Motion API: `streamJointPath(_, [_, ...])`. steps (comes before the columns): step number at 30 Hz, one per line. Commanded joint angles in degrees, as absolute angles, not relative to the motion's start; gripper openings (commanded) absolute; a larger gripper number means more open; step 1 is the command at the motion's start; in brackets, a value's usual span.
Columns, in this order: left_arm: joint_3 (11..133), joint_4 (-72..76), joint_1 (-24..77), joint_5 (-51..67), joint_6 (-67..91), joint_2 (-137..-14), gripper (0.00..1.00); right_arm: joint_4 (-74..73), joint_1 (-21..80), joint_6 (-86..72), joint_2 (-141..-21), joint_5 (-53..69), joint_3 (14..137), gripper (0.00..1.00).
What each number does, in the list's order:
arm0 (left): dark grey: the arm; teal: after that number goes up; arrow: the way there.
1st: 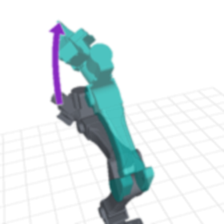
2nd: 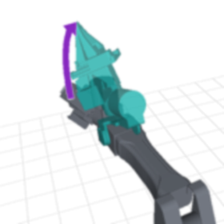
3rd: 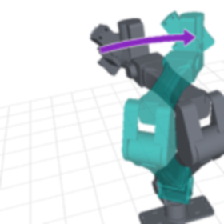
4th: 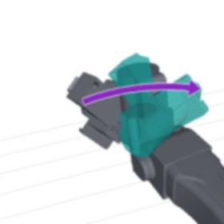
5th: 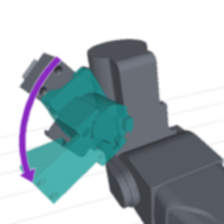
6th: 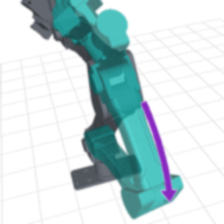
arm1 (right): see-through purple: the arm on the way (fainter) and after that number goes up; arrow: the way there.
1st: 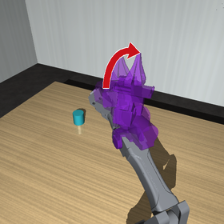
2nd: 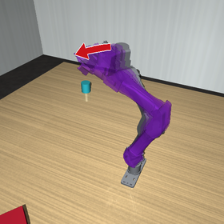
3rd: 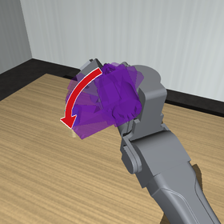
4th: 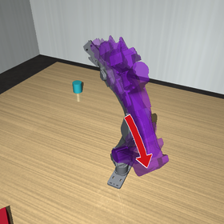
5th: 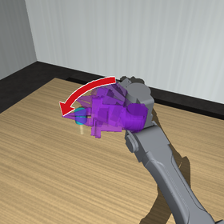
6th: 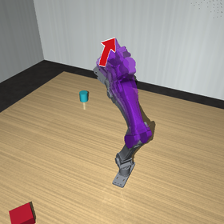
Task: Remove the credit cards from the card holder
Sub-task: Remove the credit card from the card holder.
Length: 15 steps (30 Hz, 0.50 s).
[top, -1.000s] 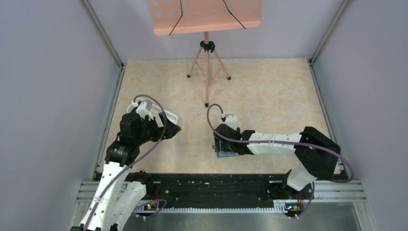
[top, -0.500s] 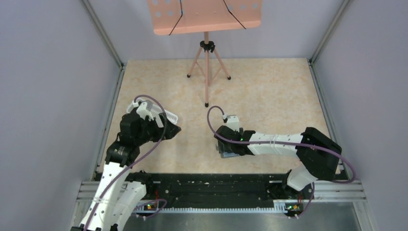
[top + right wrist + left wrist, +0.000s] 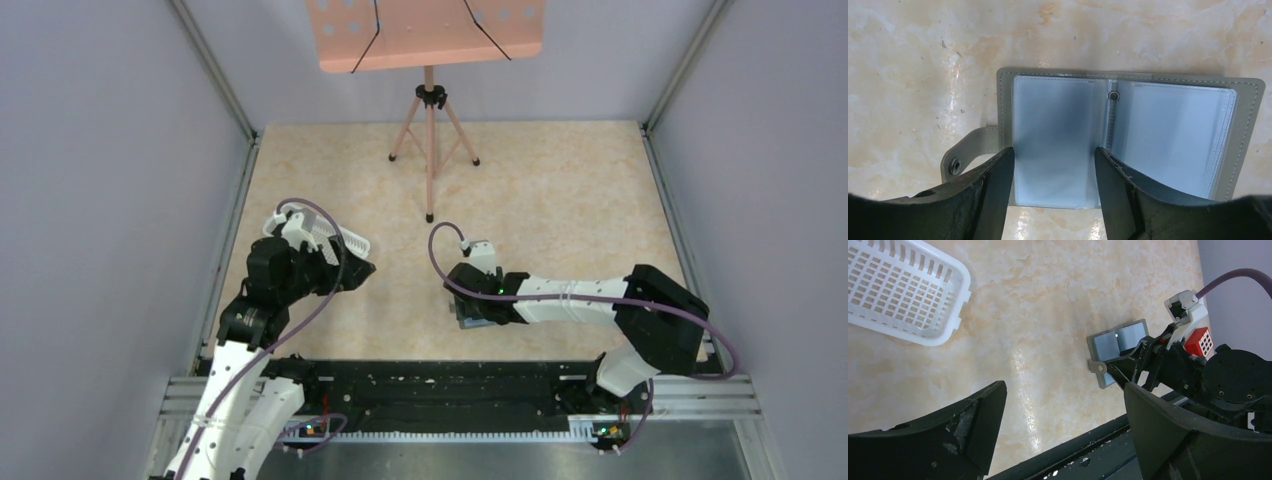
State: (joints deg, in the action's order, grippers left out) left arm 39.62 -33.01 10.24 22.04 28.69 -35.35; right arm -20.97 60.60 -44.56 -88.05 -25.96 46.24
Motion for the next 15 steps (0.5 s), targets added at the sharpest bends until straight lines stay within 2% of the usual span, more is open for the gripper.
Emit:
streamJointPath(1, [38.98,-30.01,10.37,22.63,27.95,-34.52,0.92,-21.35,61.47,-44.51,-89.23,-26.53,46.45,0.61])
streamJointPath(7, [38.86,-29.82,10.37,23.13,27.95,-34.38,0.92,-20.47,61.44,-44.76,-89.21,-25.49,46.19,0.61])
streamJointPath(10, [38.83,-29.80,10.37,23.20,27.95,-34.39,0.92,-20.29,61.51,-45.08,-88.90,-25.35,45.87,0.54])
streamJointPath(13, [38.76,-29.82,10.37,23.29,27.95,-34.36,0.91,-19.35,61.44,-45.48,-87.51,-25.10,45.16,0.42])
streamJointPath(15, [38.81,-29.72,10.37,23.30,27.95,-34.35,0.91,-18.78,61.48,-46.05,-86.10,-24.97,44.78,0.39])
